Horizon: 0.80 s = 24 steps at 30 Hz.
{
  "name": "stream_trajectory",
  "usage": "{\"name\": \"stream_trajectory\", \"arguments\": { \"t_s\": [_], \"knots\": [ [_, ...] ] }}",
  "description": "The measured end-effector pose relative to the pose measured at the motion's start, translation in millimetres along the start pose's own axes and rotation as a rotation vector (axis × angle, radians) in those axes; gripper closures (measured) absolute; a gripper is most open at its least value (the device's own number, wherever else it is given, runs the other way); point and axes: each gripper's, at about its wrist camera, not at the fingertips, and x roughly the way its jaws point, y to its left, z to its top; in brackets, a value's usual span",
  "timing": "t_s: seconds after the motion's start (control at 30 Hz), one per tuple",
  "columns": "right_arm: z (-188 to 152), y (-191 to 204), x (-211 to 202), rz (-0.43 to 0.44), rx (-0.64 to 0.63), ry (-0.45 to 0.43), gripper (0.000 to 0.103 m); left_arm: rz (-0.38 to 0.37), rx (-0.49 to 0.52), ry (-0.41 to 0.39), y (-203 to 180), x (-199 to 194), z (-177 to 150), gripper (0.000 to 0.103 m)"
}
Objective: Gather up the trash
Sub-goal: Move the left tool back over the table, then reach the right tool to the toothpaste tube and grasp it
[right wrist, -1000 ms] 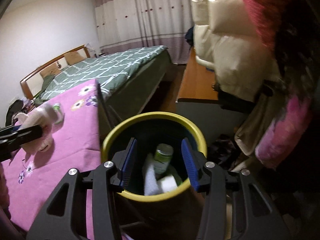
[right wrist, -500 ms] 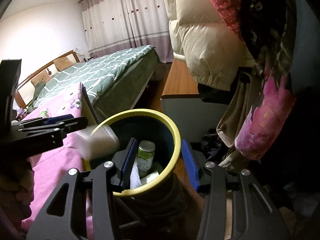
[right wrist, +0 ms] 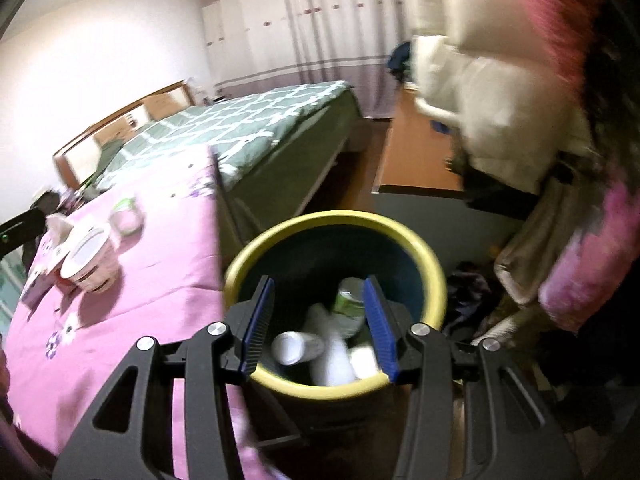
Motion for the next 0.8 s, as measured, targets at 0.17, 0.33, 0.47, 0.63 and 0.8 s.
{"name": "stream_trajectory", "arguments": {
  "t_s": [0.17, 0.33, 0.47, 0.63, 0.8],
  "knots": [
    [7.5, 48.2, 5.8, 0.069, -0.083, 0.01, 0.058, 0.179, -0.136, -0.045, 85.8, -53.8, -25.6, 0.013],
    [15.1, 111.0, 10.4, 0.166, -0.18, 0.015, 0.058, 0.338, -0.243, -0.102, 153.6, -108.4, -51.4, 0.008],
    [18.1, 163.5, 11.9, 0.248, -0.252, 0.019, 0.058, 0.436, -0.295, -0.138, 191.9, -145.3, -69.5, 0.006],
    [16.7, 237.8, 15.7, 0.384, -0.337, 0.045, 0.057, 0.474, -0.337, -0.17, 213.7, -168.1, -83.3, 0.006],
    [5.2, 312.8, 25.4, 0.501, -0.399, 0.095, 0.057, 0.51, -0.341, -0.185, 218.9, -177.9, -89.0, 0.006]
  ]
}}
